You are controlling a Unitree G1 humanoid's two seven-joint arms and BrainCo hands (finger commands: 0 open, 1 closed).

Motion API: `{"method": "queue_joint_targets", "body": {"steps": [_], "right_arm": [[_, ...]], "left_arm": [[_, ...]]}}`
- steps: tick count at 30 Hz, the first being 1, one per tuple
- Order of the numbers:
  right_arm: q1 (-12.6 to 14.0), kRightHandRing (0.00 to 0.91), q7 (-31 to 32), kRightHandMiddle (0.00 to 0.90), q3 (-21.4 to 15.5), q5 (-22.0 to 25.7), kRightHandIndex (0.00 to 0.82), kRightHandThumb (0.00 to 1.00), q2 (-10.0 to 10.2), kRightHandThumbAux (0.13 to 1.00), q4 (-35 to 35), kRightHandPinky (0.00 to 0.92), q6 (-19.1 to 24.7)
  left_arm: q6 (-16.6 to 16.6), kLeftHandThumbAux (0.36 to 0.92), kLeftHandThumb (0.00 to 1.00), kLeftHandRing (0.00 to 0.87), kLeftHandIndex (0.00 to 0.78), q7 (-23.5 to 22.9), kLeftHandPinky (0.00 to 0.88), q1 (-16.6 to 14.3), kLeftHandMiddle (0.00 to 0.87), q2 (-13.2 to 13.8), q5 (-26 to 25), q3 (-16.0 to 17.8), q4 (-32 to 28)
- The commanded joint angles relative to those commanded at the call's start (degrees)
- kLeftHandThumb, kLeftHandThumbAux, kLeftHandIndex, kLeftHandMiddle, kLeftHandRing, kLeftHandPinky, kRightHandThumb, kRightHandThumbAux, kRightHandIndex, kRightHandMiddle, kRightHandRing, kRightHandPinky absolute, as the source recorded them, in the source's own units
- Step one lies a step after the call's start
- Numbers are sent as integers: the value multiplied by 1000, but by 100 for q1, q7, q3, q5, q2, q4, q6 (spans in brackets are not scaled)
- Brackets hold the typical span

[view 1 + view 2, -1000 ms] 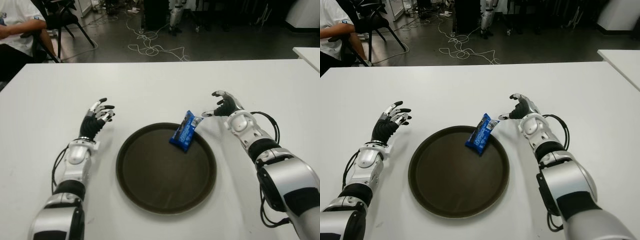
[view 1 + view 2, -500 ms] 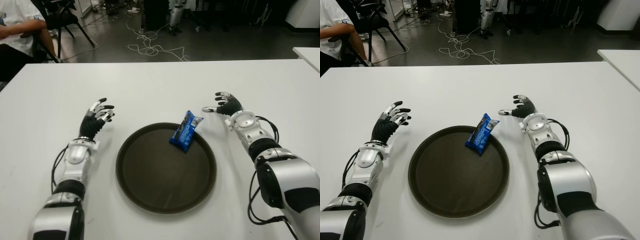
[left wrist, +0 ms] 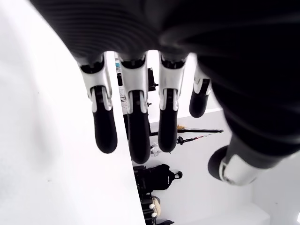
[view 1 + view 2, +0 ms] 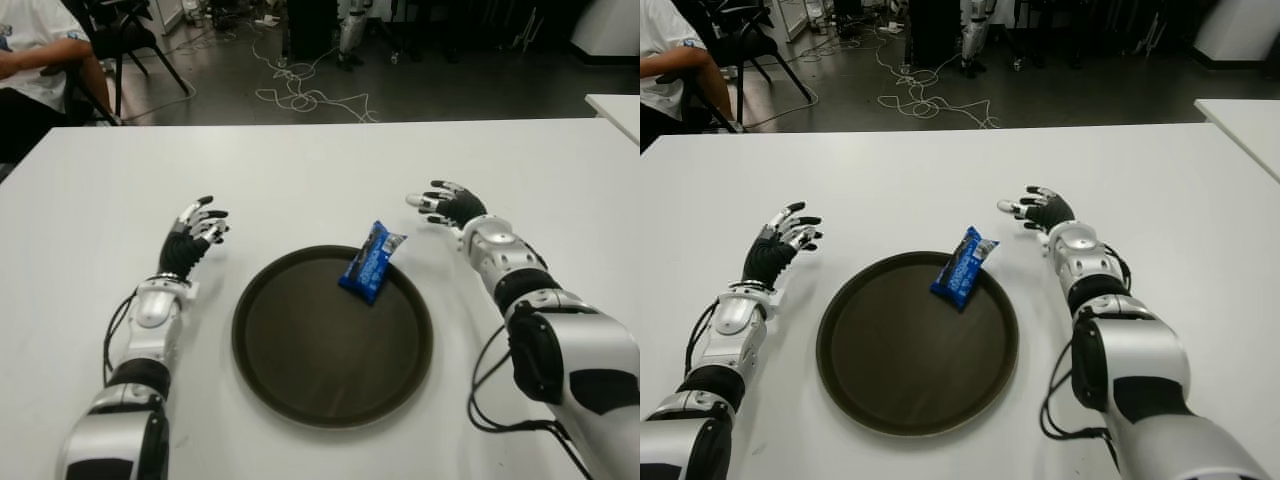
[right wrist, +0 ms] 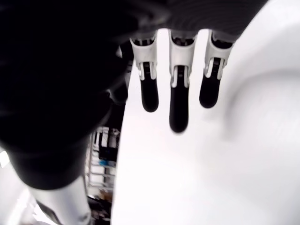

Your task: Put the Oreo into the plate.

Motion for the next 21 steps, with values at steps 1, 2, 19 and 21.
{"method": "queue_joint_targets", "body": {"steps": [1,2,19,21], "right_arm": [[-4,285,3,242,-36,34,184,0,4,832,-1,346,31],[-12,286,6,244,-104,107,184,0,12,832,-1,348,85],[80,297,-137,249,-329,331,192,0,90,840,-10,375,85],[94,302,-188,254,-255,257,192,0,101,838,-7,381,56]], "left_arm": [[1,641,273,339,156,-3,370,-1,309,0,-2,1,4],[3,641,272,339,156,-19,368,-7,309,3,-10,5,14],[78,619,281,335,150,-210,370,-6,302,-1,-139,81,-8],[96,627,284,337,150,-202,374,-7,304,-7,-145,93,-18]]}}
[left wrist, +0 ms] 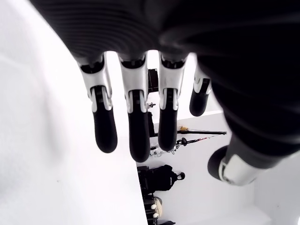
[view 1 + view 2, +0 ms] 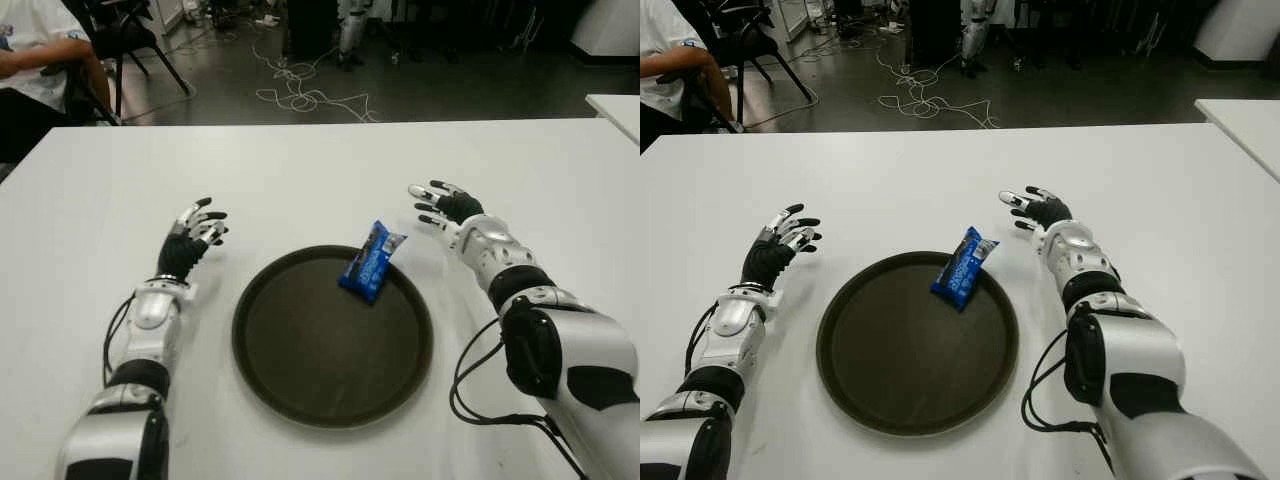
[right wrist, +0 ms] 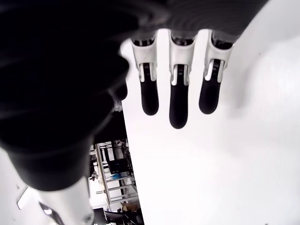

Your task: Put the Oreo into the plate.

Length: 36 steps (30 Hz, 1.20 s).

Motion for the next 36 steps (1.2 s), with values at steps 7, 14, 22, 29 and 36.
{"method": "queue_joint_targets", "body": {"steps": [7,14,22,29,36], "right_arm": [[43,335,-135,290,167,-155,206,0,43,838,11,395,-81],[86,340,-111,298,290,-261,202,0,65,846,18,392,-160],[120,330,-72,288,378,-317,187,0,70,838,13,387,-270],[161,337,-86,295,379,-315,189,0,100,833,15,389,-351],[173,341,-107,294,376,-327,186,0,112,831,16,392,-382]], "left_arm": [[64,640,287,337,148,-23,379,-2,304,1,-22,19,-24],[66,624,270,324,141,9,359,21,293,21,23,-7,-53],[53,625,279,331,151,-24,368,26,302,21,6,8,-56],[59,632,272,336,158,-77,373,24,304,18,-22,26,-55],[88,638,267,336,155,-113,375,27,300,7,-44,49,-77]]}}
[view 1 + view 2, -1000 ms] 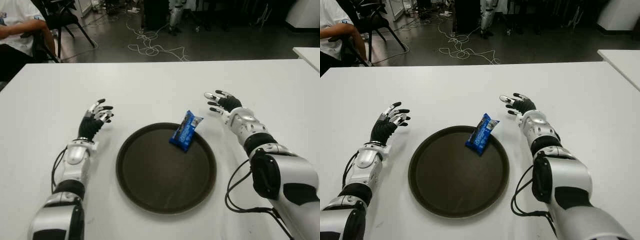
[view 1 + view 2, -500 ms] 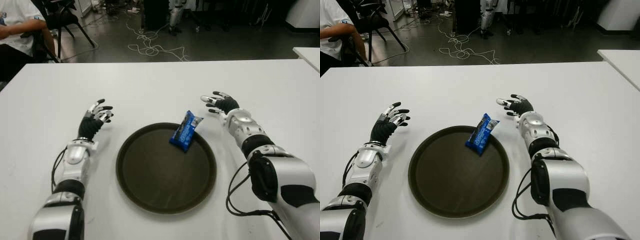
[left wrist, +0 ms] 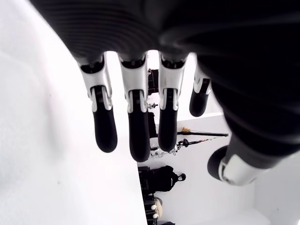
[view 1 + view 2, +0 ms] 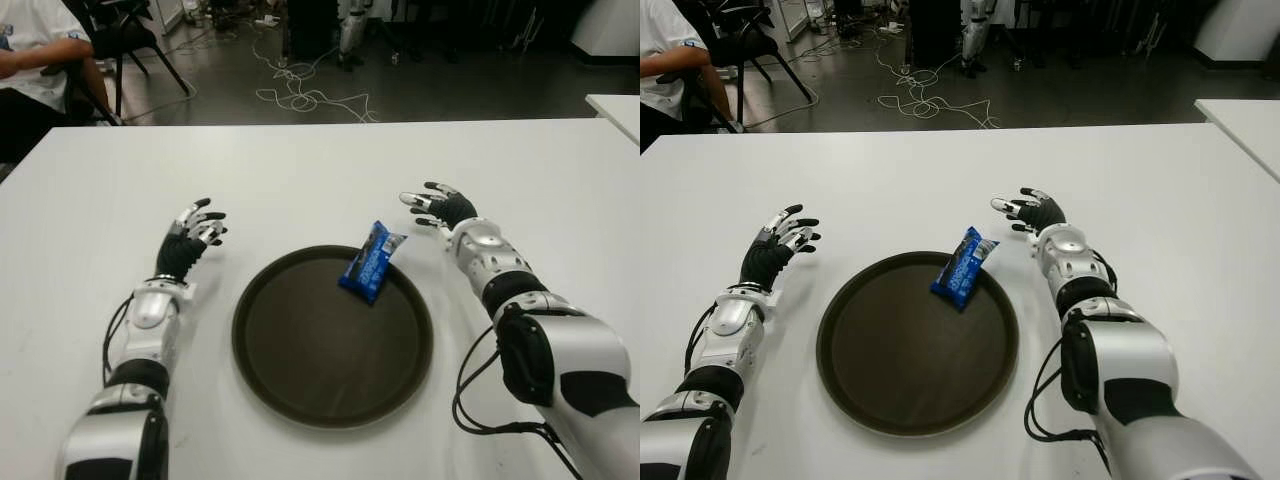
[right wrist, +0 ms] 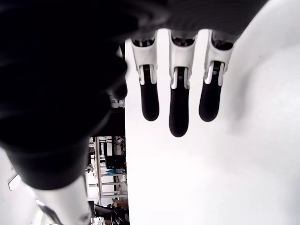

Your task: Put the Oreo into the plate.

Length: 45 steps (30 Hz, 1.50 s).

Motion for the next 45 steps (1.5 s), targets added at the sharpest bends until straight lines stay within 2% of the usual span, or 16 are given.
{"method": "queue_joint_targets", "body": {"steps": [30,45], "right_arm": [[8,305,-346,260,123,-113,180,0,123,819,-17,364,-196],[3,315,-365,264,296,-230,179,0,142,813,-23,388,-217]], "left_arm": [[95,636,242,331,155,37,371,-12,304,92,56,-19,-41],[91,632,260,340,154,-14,384,-10,309,150,58,-20,-23]]}}
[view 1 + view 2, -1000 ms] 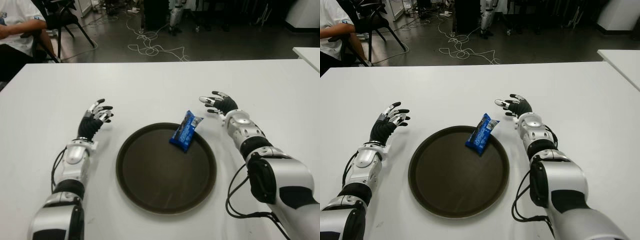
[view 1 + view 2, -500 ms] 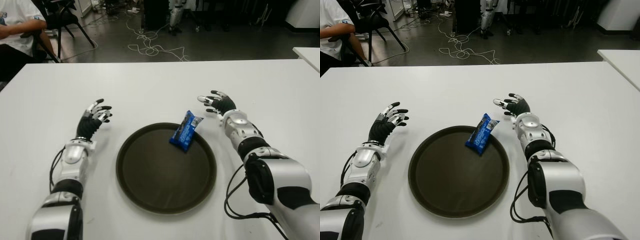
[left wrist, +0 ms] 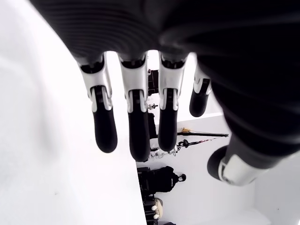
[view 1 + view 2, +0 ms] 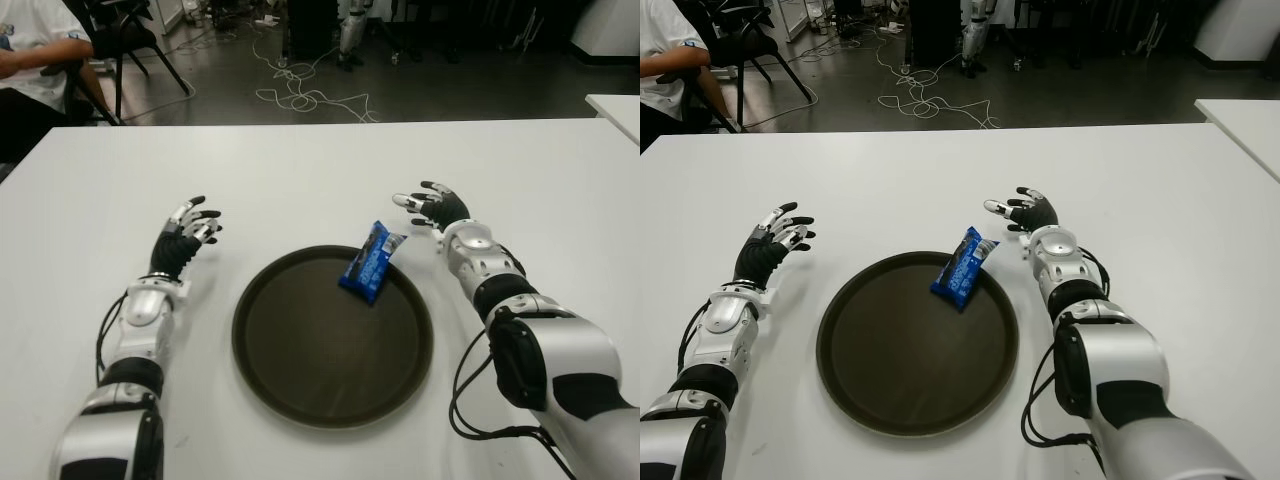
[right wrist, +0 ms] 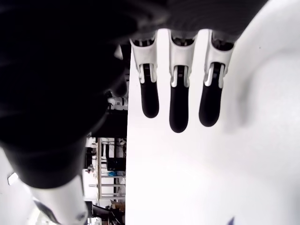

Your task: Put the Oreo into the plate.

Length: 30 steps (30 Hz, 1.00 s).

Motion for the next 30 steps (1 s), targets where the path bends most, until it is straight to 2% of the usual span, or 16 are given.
{"method": "queue_joint_targets", "body": {"steps": [11,30], "right_arm": [[16,306,-19,263,20,-71,180,0,13,808,3,370,-53],[23,305,21,267,97,-124,190,0,-8,809,8,368,-94]], "left_arm": [[38,639,299,351,158,-16,402,-2,313,-6,-14,3,-19],[49,605,227,333,144,-76,387,1,292,-6,-30,9,-30]]}}
